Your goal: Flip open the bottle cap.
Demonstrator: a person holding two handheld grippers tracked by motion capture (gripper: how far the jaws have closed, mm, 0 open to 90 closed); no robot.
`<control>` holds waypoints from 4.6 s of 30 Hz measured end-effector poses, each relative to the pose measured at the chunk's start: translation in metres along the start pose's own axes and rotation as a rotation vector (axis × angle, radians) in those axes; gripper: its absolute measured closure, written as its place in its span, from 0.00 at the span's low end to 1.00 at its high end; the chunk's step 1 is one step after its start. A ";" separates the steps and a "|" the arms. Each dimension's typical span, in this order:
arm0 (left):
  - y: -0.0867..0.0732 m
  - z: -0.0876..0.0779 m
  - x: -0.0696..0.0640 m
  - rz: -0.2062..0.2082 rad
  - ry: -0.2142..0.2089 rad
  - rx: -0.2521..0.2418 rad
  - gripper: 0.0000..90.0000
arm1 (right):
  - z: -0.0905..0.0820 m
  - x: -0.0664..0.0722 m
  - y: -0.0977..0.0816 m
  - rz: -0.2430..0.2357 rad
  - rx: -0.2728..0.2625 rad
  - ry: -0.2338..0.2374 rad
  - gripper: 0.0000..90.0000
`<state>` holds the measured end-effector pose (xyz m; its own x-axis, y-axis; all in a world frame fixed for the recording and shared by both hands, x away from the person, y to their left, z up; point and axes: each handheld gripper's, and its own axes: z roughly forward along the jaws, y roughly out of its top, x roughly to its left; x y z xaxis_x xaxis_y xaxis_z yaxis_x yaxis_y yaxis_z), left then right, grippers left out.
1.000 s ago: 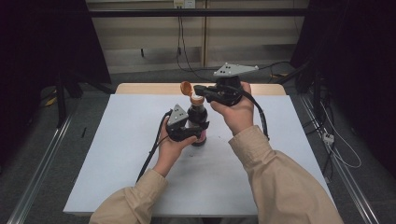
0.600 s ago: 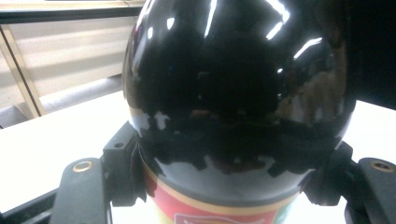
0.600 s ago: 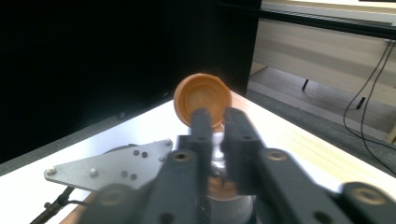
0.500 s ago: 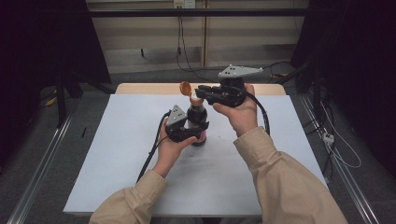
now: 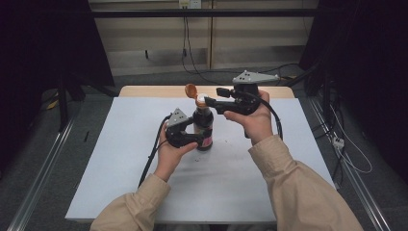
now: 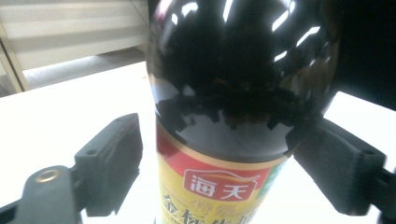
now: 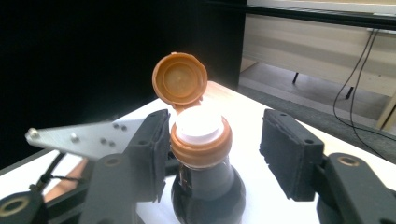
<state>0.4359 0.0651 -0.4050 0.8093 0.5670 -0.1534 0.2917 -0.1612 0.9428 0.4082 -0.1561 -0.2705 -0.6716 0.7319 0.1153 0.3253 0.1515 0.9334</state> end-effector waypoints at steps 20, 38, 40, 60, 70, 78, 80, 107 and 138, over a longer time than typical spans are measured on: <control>0.003 -0.026 -0.003 0.038 -0.029 -0.017 0.06 | -0.010 -0.005 -0.022 -0.002 0.002 -0.015 0.33; -0.001 -0.060 0.002 0.025 -0.020 -0.015 0.03 | -0.026 -0.006 -0.052 -0.021 -0.001 -0.002 0.28; -0.001 -0.065 0.003 0.027 -0.022 -0.009 0.02 | -0.027 -0.007 -0.057 -0.023 0.001 0.003 0.27; -0.014 -0.096 0.010 0.038 0.002 0.015 0.00 | -0.042 -0.019 -0.093 0.013 -0.014 -0.006 0.26; -0.021 -0.112 0.016 0.043 0.017 0.027 0.00 | -0.044 -0.018 -0.112 0.006 0.009 -0.001 0.25; -0.028 -0.120 0.017 0.041 0.015 0.047 0.01 | -0.050 -0.020 -0.128 0.024 0.018 -0.004 0.25; -0.029 -0.121 0.017 0.043 0.016 0.053 0.01 | -0.052 -0.021 -0.132 0.030 0.017 -0.006 0.25; -0.045 -0.144 0.019 0.047 0.043 0.074 0.03 | -0.072 -0.020 -0.180 0.034 0.051 -0.032 0.24; -0.064 -0.168 0.026 0.050 0.059 0.105 0.04 | -0.099 -0.020 -0.214 0.022 0.069 -0.068 0.24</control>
<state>0.3522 0.2260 -0.4197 0.7937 0.6021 -0.0868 0.3065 -0.2726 0.9120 0.2861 -0.2691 -0.4387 -0.6181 0.7784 0.1100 0.3860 0.1786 0.9050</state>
